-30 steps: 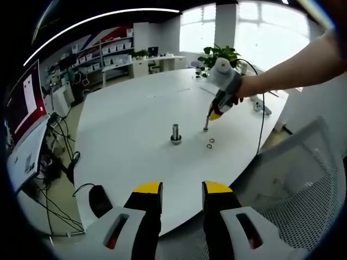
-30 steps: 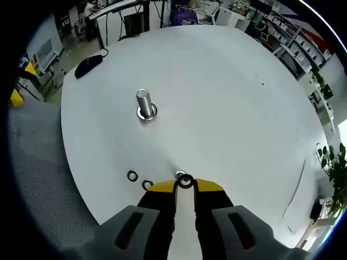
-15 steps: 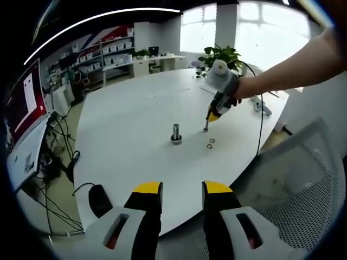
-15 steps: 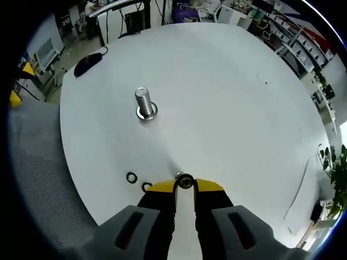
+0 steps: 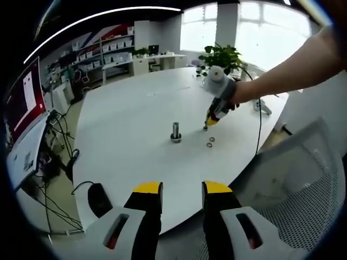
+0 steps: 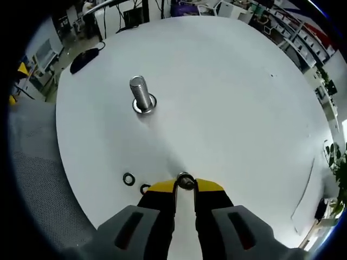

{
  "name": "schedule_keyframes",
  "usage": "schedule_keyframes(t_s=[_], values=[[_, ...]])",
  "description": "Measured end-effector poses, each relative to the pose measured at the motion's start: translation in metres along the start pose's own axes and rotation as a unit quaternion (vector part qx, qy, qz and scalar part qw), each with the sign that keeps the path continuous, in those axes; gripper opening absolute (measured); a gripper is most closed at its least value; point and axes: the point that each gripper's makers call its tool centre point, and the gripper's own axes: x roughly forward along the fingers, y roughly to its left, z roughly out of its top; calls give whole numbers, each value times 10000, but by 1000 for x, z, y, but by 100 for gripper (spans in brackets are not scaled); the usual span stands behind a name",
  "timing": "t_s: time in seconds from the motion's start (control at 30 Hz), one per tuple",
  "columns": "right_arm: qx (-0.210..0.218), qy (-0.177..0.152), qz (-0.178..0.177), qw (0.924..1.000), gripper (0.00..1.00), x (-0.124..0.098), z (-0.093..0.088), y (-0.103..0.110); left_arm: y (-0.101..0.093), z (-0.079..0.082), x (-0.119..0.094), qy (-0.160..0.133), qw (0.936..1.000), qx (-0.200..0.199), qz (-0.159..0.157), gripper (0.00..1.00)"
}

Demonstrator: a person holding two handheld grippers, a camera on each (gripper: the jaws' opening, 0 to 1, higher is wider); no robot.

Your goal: Place the washer onto the threaded stud by aligning its center hole with the stud, sliding it down to the base, and recovering from edge contact or off-axis alignment until the washer reaches the visible bottom stop.

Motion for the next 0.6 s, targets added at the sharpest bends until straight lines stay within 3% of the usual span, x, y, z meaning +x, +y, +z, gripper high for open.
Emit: schedule_keyframes(t_s=[0.33,0.6], values=[[45,136,58,9999,15,14,-4,3,1,-1,0,20,10000,-18,17,27],[105,100,73,9999,15,11,-1,8,1,-2,0,50,10000,-10,23,27]])
